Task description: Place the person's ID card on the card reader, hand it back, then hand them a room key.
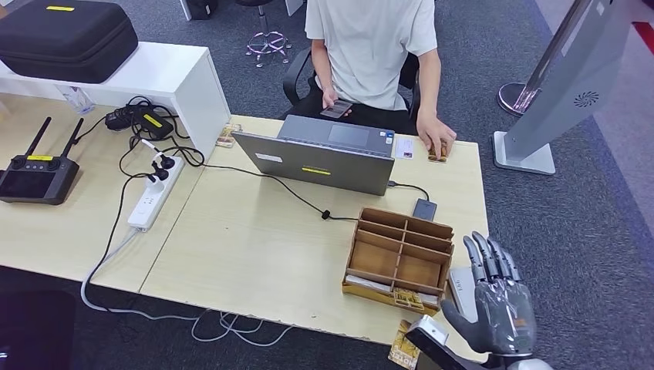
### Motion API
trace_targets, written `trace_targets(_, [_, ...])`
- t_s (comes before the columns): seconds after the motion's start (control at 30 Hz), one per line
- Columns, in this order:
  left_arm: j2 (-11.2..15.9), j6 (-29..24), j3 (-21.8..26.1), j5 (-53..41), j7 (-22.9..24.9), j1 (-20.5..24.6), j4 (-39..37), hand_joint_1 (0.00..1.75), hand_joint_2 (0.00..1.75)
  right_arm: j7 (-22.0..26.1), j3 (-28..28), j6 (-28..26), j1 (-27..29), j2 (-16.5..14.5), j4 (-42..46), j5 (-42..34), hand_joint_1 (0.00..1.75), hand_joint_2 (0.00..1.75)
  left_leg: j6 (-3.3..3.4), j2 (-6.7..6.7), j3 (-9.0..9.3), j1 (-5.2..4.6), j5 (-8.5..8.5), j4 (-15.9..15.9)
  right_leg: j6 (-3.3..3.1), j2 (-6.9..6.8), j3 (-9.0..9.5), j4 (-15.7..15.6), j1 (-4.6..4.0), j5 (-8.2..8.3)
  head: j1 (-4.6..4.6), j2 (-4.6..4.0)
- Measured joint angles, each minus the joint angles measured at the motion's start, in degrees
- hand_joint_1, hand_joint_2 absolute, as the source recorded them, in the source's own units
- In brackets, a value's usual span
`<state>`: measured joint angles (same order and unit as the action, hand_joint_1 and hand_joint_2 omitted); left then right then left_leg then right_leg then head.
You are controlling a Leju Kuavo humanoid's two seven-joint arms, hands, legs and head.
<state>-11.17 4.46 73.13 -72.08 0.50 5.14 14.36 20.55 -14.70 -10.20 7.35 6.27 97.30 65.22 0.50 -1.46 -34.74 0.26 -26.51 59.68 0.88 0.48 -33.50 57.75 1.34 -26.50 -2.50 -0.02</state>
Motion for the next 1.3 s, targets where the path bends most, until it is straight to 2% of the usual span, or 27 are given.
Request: trace_targets(1.3, [0.00,-0.08,0.00,0.37,0.00,0.00,0.00,0.00,1.75,-1.58,-2.54,0.08,1.33,0.00,-2.58,-1.47,0.00,1.75,0.00,0.00,0.00,0.01,0.00,0.00,0.00,0.00,-0.01,0.00,-0.01,-0.01,0.01,0.00])
